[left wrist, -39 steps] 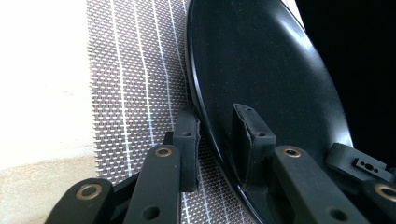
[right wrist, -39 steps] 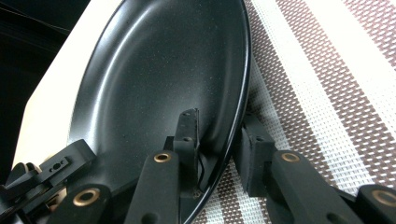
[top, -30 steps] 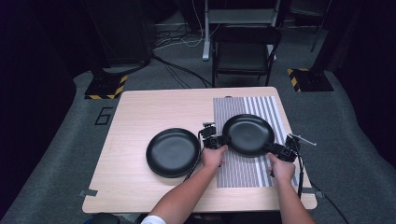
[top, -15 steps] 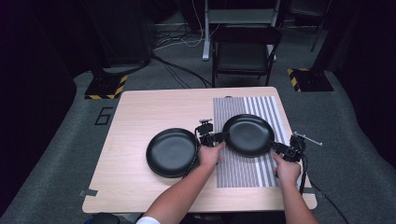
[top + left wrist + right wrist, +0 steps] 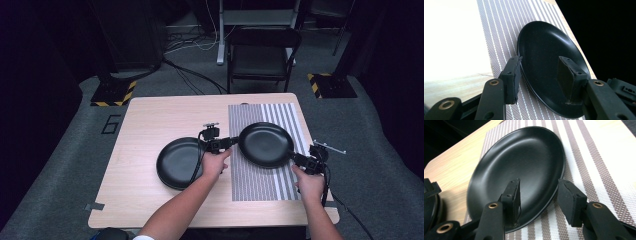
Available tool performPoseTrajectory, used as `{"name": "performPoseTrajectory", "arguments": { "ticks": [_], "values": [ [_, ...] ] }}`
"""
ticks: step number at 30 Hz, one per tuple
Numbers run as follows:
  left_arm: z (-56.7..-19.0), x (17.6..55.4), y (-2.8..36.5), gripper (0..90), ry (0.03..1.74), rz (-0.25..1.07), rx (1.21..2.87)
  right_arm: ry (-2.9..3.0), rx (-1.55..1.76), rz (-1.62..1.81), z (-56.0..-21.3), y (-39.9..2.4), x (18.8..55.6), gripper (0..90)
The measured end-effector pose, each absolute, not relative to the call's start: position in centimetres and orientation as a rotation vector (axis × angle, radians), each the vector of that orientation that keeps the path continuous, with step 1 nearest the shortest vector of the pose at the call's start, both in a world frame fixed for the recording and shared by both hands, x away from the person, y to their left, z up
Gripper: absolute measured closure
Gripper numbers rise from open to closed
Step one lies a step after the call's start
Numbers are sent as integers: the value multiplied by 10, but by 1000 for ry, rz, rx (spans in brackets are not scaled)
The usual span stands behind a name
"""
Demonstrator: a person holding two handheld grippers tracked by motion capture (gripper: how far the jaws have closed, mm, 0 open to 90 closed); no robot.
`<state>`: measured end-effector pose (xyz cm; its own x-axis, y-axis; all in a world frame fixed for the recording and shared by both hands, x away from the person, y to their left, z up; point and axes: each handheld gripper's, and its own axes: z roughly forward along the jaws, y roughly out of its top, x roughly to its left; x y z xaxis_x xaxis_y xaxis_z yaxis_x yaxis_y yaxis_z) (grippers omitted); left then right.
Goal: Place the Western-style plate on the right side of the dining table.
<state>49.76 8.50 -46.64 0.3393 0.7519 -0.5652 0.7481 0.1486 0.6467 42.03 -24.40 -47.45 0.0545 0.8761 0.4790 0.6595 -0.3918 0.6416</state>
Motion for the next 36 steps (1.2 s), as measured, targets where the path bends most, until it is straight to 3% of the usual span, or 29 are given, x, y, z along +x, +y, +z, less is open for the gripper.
{"name": "performPoseTrajectory", "arguments": {
  "ticks": [13, 17, 36],
  "values": [
    [-448, 492, 114, 525, 1315, 79, 1663, 1610, 2029, 1273, -470, -242, 410, 494],
    [-440, 484, 127, 525, 1253, 163, 1728, 1630, 1988, 1281, -466, -238, 405, 490],
    [-424, 459, 188, 523, 1182, 254, 1757, 1700, 1821, 1289, -440, -225, 377, 472]
  ]
}}
